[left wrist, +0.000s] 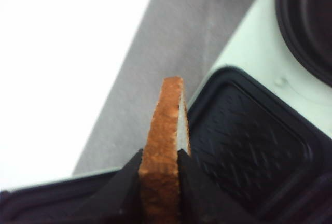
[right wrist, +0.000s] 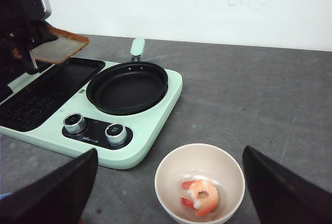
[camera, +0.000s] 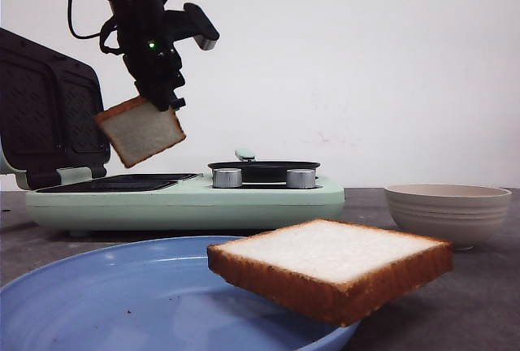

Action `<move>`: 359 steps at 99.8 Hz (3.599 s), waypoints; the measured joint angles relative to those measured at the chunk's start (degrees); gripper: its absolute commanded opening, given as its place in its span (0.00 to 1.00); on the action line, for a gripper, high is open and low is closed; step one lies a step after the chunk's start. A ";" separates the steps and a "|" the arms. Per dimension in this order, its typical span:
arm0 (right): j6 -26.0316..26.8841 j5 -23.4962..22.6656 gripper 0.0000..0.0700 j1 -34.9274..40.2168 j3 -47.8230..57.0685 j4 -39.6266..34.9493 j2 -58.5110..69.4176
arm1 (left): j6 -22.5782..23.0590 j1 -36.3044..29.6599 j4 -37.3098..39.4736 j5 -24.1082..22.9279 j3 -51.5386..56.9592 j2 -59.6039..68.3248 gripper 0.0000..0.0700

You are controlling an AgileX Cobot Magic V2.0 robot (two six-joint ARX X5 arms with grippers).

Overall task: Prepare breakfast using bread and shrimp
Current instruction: 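Lift the bread slice with the left gripper over the sandwich plate, then lower the bread onto the sandwich plate and open the left gripper, then grasp the remaining bread slice on the blue plate with the right gripper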

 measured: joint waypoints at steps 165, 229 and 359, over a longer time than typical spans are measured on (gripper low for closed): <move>-0.17 0.11 0.80 0.66 0.00 -2.78 0.00 | -0.31 0.57 -5.55 2.73 0.04 7.04 0.21; -0.15 0.11 0.80 0.66 0.00 -2.51 0.00 | -1.99 0.94 -7.96 8.48 1.99 5.22 0.92; 9.14 -18.86 0.69 0.68 0.00 -9.03 20.70 | -42.66 3.63 -42.53 25.51 16.50 -39.06 0.15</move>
